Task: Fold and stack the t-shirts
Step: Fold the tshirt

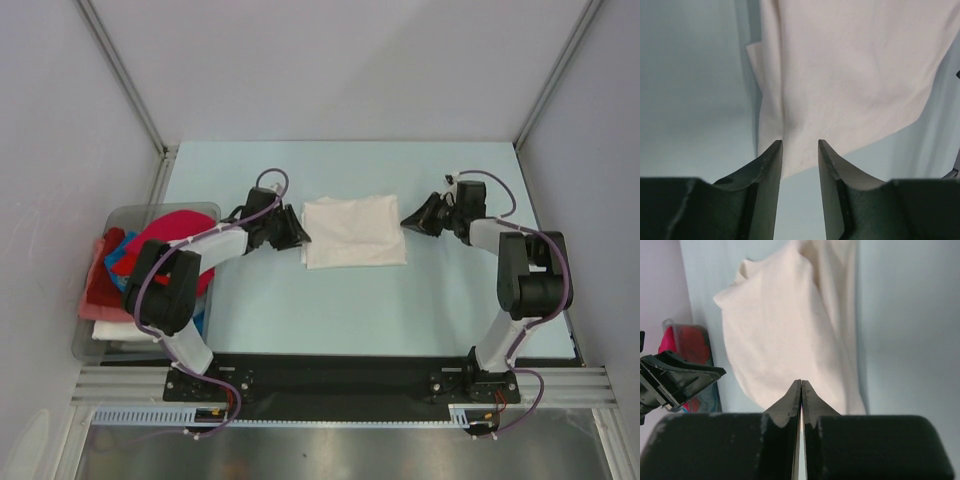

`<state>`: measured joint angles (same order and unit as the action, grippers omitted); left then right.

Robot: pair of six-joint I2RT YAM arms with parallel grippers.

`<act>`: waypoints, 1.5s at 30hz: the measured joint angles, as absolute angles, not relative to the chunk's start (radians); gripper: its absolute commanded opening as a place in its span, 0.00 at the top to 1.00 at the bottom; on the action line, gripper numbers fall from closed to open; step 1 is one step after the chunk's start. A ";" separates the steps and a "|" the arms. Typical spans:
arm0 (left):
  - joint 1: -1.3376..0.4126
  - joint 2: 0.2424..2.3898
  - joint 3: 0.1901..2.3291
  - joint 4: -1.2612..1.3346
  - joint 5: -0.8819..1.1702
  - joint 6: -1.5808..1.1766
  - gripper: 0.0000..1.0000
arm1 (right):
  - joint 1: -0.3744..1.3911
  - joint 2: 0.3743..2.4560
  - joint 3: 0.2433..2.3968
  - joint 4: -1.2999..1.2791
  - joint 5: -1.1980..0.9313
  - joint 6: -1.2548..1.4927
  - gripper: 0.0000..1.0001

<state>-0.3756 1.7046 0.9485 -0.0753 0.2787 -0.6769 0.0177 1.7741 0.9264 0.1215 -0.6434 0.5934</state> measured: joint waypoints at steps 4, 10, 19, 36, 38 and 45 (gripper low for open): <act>-0.373 1.716 1.077 -0.117 0.268 -0.672 0.59 | 0.054 1.802 1.061 0.125 -0.652 0.598 0.95; -0.369 1.850 1.316 -0.123 0.278 -0.673 0.59 | 0.103 1.978 1.253 0.182 -0.704 0.644 0.96; -0.304 2.173 1.504 -0.141 0.315 -0.682 0.62 | 0.050 2.251 1.391 0.191 -0.714 0.730 0.97; -0.273 1.812 1.252 -0.160 0.271 -0.643 0.27 | -0.005 2.027 1.281 0.029 -0.664 0.543 0.36; -0.286 1.749 1.206 -0.155 0.265 -0.636 0.27 | 0.028 2.025 1.287 -0.028 -0.642 0.508 0.37; -0.301 1.573 1.093 -0.184 0.238 -0.616 0.28 | 0.102 2.025 1.296 -0.196 -0.504 0.414 0.54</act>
